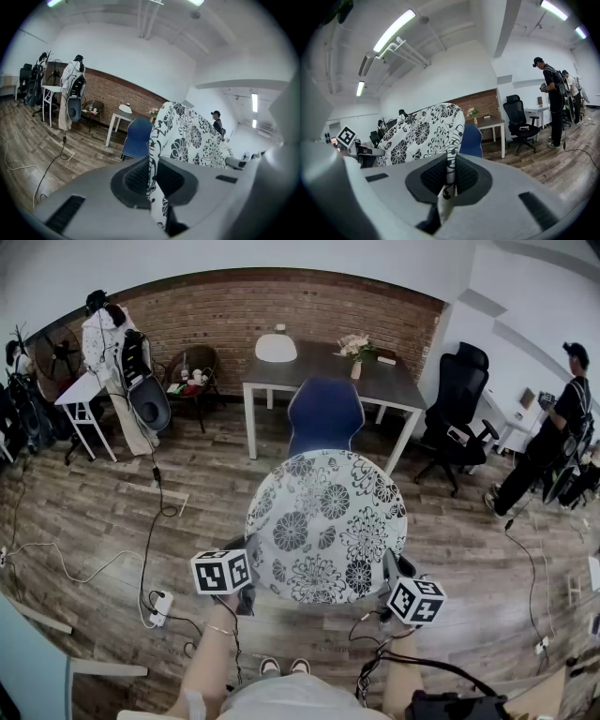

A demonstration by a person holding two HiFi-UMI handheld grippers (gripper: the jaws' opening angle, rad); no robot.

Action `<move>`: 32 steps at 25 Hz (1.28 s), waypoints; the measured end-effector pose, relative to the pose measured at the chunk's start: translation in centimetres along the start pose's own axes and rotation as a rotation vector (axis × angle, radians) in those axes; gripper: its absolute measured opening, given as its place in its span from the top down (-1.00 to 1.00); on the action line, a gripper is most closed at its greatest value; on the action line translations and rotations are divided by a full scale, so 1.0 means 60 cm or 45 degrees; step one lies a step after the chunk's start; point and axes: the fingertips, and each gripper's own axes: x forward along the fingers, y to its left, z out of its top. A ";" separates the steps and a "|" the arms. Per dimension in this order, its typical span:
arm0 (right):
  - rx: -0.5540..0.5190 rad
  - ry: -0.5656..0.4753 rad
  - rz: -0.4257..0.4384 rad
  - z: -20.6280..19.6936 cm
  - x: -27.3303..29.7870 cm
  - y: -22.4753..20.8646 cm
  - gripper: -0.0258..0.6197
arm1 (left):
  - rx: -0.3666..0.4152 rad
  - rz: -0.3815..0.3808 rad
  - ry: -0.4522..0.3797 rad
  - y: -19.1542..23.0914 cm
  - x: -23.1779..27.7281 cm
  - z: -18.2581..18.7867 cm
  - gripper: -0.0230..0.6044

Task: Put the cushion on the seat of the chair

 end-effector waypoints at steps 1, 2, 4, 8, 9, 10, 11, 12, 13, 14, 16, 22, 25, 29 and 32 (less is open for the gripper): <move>0.000 0.000 0.000 -0.003 -0.002 0.001 0.89 | 0.001 -0.001 0.001 0.001 -0.002 -0.003 0.88; -0.001 0.000 0.000 -0.005 -0.005 0.003 0.89 | 0.001 -0.004 0.003 0.001 -0.003 -0.006 0.88; -0.002 0.000 -0.003 -0.009 -0.008 0.005 0.89 | -0.004 -0.026 0.009 0.000 -0.003 -0.016 0.88; -0.011 0.006 -0.020 -0.019 -0.012 0.008 0.89 | -0.010 -0.052 0.012 0.009 -0.005 -0.026 0.88; -0.015 0.008 -0.019 -0.021 -0.012 0.011 0.89 | -0.012 -0.054 0.012 0.013 -0.006 -0.027 0.88; -0.019 0.009 -0.015 -0.023 -0.012 0.015 0.89 | -0.013 -0.056 0.010 0.017 -0.007 -0.027 0.88; -0.023 0.008 -0.010 -0.025 -0.011 0.019 0.89 | -0.014 -0.059 0.009 0.020 -0.007 -0.028 0.88; -0.025 0.005 -0.006 -0.026 -0.011 0.022 0.89 | -0.015 -0.063 0.008 0.023 -0.007 -0.029 0.88; -0.026 0.003 -0.004 -0.027 -0.009 0.025 0.88 | -0.015 -0.068 0.007 0.026 -0.007 -0.029 0.88; -0.025 0.004 -0.002 -0.028 -0.006 0.028 0.88 | -0.012 -0.071 0.006 0.029 -0.006 -0.029 0.88; -0.018 0.008 0.002 -0.030 0.002 0.036 0.88 | 0.003 -0.075 0.008 0.038 -0.005 -0.028 0.88; 0.027 0.006 0.009 -0.035 0.023 0.065 0.88 | 0.024 -0.078 0.011 0.074 0.000 -0.014 0.88; 0.033 0.014 0.010 -0.043 0.034 0.075 0.88 | 0.025 -0.084 0.024 0.087 0.005 -0.017 0.88; 0.053 0.015 -0.001 -0.050 0.057 0.071 0.88 | 0.040 -0.085 0.022 0.095 0.021 -0.016 0.88; 0.064 0.028 -0.002 -0.048 0.088 0.063 0.88 | 0.032 -0.077 0.033 0.105 0.047 -0.010 0.88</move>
